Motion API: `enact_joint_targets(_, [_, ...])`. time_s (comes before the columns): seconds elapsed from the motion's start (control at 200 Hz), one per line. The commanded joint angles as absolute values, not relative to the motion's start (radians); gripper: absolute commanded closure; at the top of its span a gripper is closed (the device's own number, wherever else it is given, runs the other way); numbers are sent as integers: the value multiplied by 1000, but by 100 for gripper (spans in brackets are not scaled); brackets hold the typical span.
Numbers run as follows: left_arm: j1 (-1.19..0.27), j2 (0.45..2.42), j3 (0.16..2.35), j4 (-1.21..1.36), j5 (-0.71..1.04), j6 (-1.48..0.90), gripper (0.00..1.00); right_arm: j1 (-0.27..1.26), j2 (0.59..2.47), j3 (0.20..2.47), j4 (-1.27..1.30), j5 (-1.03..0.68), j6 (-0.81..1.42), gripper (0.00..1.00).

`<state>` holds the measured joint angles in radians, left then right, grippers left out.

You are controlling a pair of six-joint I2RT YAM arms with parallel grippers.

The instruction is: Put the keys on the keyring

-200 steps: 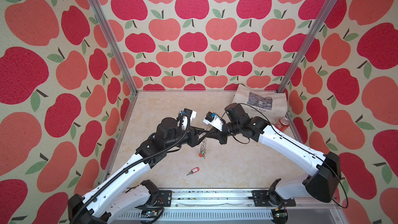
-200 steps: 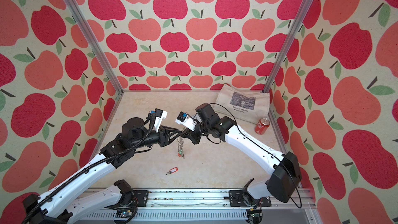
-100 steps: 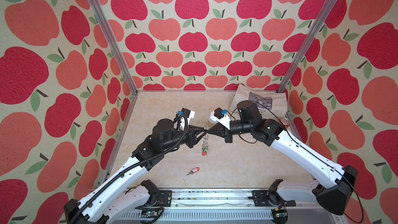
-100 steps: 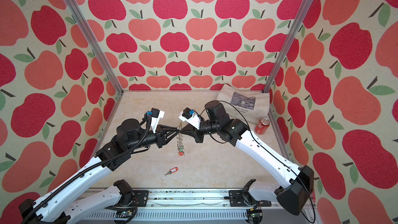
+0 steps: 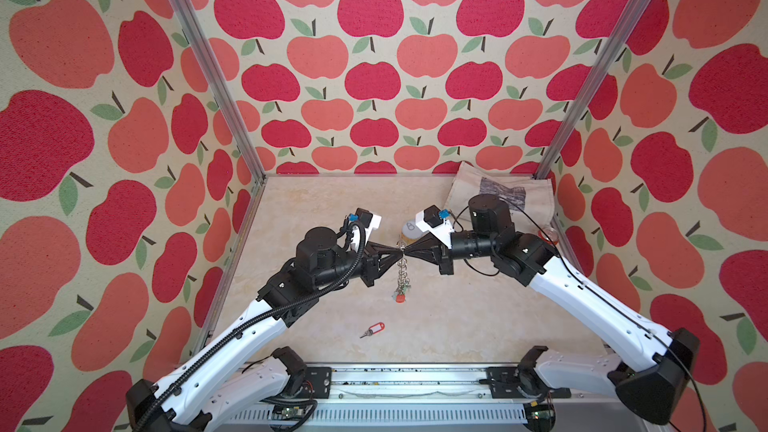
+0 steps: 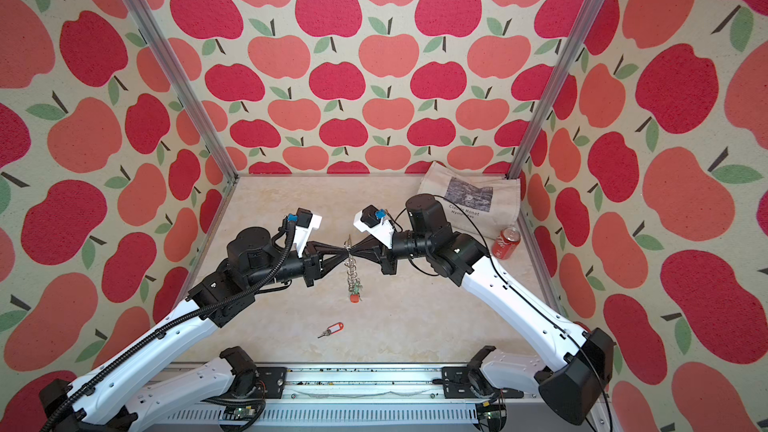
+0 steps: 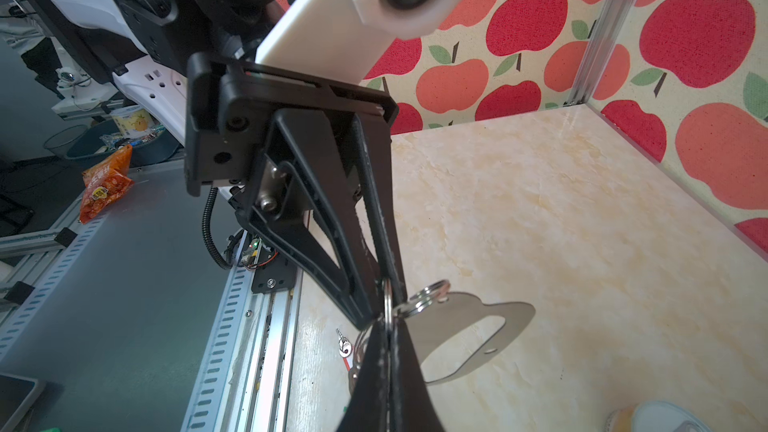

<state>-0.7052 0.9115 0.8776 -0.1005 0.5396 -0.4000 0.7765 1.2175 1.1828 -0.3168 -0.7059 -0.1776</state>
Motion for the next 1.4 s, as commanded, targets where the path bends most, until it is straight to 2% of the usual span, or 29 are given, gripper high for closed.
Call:
enact_joint_targets(0.0, [-718,914,925,-79,602,-376,88,769,1203,1174,-244,-745,-146,100])
enact_joint_targets(0.195, [-726,898,923,-37,597,-355,91,769,1201,1152,-233,-750,-142,100])
enact_joint_targets(0.425, [-733,887,910,28,608,-316,90,769,1189,1129,-222,-743,-149,100])
enact_joint_targets(0.54, [-740,883,897,63,616,-293,100,769,1189,1120,-224,-734,-153,100])
enact_joint_targets(0.765, [-742,870,917,-3,597,-191,100,769,1177,1083,-209,-709,-153,99])
enact_joint_targets(0.83, [-744,875,939,-48,598,-153,100,769,1168,1066,-194,-706,-148,91])
enact_joint_targets(0.915, [-749,886,972,-111,597,-98,100,769,1153,1049,-190,-685,-156,63])
enact_joint_targets(1.001, [-758,894,1005,-187,575,-29,100,769,1125,1028,-192,-645,-179,49])
enact_joint_targets(1.106, [-765,895,1034,-255,543,44,100,767,1075,997,-183,-605,-213,45])
enact_joint_targets(1.396, [-790,948,1118,-430,492,231,100,767,931,907,-33,-613,-238,45])
